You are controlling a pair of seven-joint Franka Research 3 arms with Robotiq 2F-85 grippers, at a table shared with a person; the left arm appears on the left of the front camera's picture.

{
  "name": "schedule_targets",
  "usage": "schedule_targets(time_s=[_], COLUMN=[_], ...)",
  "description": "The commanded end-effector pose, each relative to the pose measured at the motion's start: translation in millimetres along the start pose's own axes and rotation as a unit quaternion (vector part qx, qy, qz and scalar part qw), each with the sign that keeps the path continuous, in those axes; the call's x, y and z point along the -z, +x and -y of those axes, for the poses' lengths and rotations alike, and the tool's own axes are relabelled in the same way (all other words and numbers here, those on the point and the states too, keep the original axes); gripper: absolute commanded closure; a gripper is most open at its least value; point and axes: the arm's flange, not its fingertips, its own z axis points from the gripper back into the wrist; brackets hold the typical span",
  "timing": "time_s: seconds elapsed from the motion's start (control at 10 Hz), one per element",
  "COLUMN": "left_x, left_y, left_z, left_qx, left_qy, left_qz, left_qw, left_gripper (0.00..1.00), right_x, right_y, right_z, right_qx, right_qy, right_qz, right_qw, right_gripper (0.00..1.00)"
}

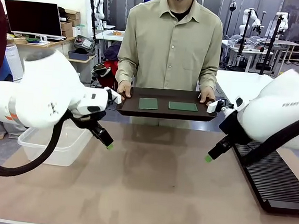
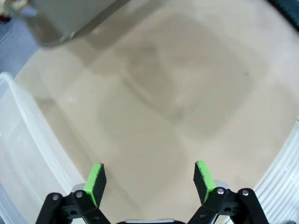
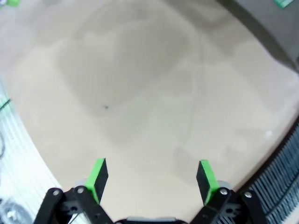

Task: Sort PCBs into racks and boxes based on the side picked up.
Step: Pick up the Blank PCB handed by the Human.

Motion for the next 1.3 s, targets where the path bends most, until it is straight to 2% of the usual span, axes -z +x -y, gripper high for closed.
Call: schedule_targets(time_s=[0.0,0.2,0.4,0.6,0.8,0.9,1.2], left_x=[-38,-70,-97,-114,-121,-124,-124], left_y=[-4,16,31,35,32,39,39], left_z=[-9,-13,-23,-30,-38,-32,-32], left_qx=[0.075,0.135,0.164,0.171,0.168,0.161,0.161], left_qy=[-0.130,-0.145,-0.111,-0.064,-0.057,-0.077,-0.077], left_qz=[0.033,0.055,0.058,0.057,0.085,0.070,0.070], left_qw=[0.988,0.979,0.978,0.981,0.980,0.982,0.982], left_gripper=[0.00,0.00,0.00,0.00,0.00,0.00,0.00], right_x=[-21,-71,-120,-158,-166,-172,-172], right_y=[-1,17,28,29,29,33,33], right_z=[2,4,-2,8,14,5,5], right_qx=[-0.014,-0.052,-0.075,-0.067,-0.055,-0.058,-0.058], right_qy=[0.043,0.047,0.023,0.012,-0.010,0.007,0.007], right_qz=[-0.007,0.013,0.041,0.058,0.086,0.072,0.072], right_qw=[0.999,0.997,0.996,0.996,0.995,0.996,0.996], right_gripper=[0.00,0.00,0.00,0.00,0.00,0.00,0.00])
